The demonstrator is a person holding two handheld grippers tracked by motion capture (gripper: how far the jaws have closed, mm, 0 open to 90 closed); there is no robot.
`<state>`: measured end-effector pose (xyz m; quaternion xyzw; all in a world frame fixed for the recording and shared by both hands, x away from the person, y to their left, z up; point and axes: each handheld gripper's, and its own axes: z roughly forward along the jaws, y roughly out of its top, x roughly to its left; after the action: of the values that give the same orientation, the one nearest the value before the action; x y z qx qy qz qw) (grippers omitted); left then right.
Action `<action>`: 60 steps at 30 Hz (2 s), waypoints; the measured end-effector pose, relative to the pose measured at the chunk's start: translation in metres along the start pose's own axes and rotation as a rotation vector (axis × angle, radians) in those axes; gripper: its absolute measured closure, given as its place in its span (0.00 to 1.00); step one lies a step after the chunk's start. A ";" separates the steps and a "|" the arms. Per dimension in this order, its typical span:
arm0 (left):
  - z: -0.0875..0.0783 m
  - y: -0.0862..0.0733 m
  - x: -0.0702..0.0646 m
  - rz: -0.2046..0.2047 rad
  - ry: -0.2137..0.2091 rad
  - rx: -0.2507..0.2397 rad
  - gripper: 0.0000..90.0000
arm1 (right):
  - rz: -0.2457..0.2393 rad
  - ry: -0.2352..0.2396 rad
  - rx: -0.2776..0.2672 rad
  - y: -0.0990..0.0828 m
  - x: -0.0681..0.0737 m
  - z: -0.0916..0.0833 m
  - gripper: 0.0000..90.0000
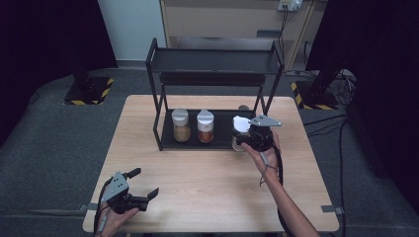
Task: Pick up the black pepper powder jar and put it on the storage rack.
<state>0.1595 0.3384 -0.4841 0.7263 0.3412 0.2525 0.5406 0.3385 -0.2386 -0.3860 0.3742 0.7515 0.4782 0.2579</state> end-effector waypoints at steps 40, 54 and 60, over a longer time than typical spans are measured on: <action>0.000 -0.001 0.001 -0.003 0.001 -0.003 0.01 | 0.064 -0.090 0.042 0.005 0.001 0.064 0.34; 0.000 -0.001 0.001 -0.002 0.000 -0.002 0.01 | 0.076 -0.099 0.042 0.000 0.003 0.071 0.34; 0.000 -0.001 0.001 -0.001 0.000 -0.002 0.01 | 0.071 -0.102 0.034 -0.003 0.005 0.071 0.34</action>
<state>0.1597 0.3389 -0.4849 0.7257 0.3413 0.2527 0.5413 0.3876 -0.1986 -0.4178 0.4291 0.7316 0.4544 0.2723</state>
